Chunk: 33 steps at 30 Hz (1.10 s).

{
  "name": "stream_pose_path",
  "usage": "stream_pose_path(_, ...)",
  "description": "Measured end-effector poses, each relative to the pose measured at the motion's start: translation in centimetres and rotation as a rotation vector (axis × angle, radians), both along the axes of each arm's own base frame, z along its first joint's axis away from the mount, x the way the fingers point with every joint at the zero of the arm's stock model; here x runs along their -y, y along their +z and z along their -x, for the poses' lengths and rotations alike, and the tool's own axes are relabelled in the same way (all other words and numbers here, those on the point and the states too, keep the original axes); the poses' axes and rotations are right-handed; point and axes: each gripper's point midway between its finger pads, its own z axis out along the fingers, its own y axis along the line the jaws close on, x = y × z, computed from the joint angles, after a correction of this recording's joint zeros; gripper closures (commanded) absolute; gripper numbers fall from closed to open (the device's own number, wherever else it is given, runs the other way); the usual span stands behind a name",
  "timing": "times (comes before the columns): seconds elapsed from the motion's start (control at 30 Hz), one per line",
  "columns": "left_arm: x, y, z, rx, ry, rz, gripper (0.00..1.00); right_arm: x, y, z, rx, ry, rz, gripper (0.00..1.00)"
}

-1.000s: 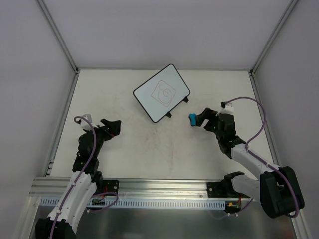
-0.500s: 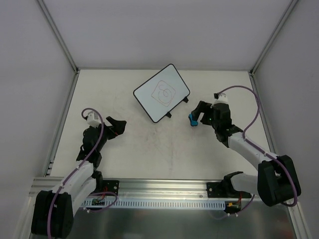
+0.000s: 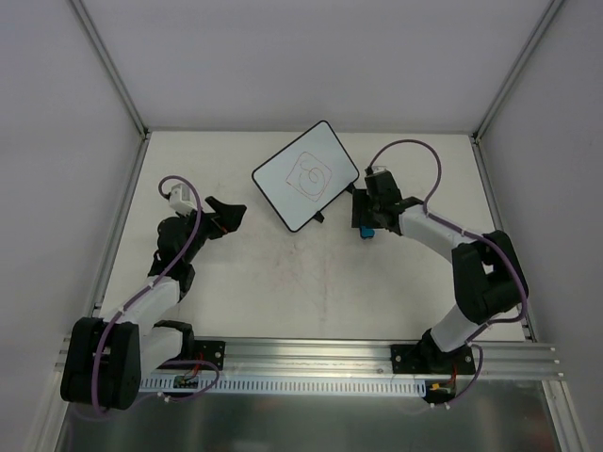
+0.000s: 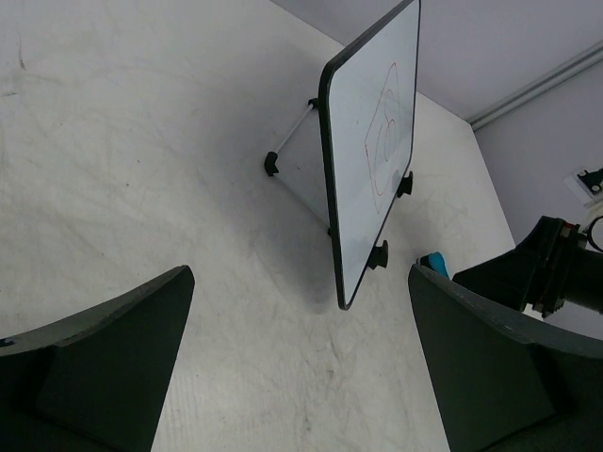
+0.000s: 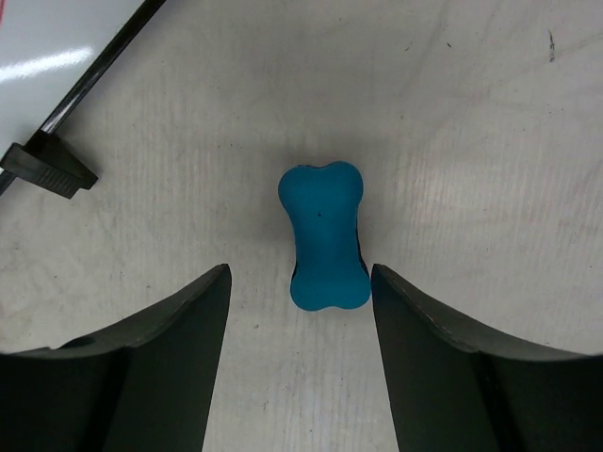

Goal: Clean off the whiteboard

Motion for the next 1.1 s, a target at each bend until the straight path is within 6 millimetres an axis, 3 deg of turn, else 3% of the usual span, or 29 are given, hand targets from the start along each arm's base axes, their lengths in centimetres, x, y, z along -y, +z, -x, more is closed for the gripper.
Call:
stream_pose_path(0.43, 0.0, 0.2, 0.4, 0.019, -0.024, -0.051, 0.01, 0.6, -3.3, 0.8, -0.162, 0.021, 0.110, 0.37)
stream_pose_path(0.87, 0.0, 0.3, 0.4, 0.025, -0.026, -0.062, 0.01, 0.9, -3.6, -0.1, -0.162, 0.025, 0.155, 0.43)
stream_pose_path(1.03, 0.0, 0.2, 0.4, 0.028, -0.029, -0.070, 0.01, 1.1, -3.8, -0.4, -0.163, 0.029, 0.173, 0.55)
stream_pose_path(1.1, 0.0, 0.2, 0.4, 0.028, -0.031, -0.071, 0.01, 1.1, -3.8, -0.4, -0.161, 0.029, 0.177, 0.55)
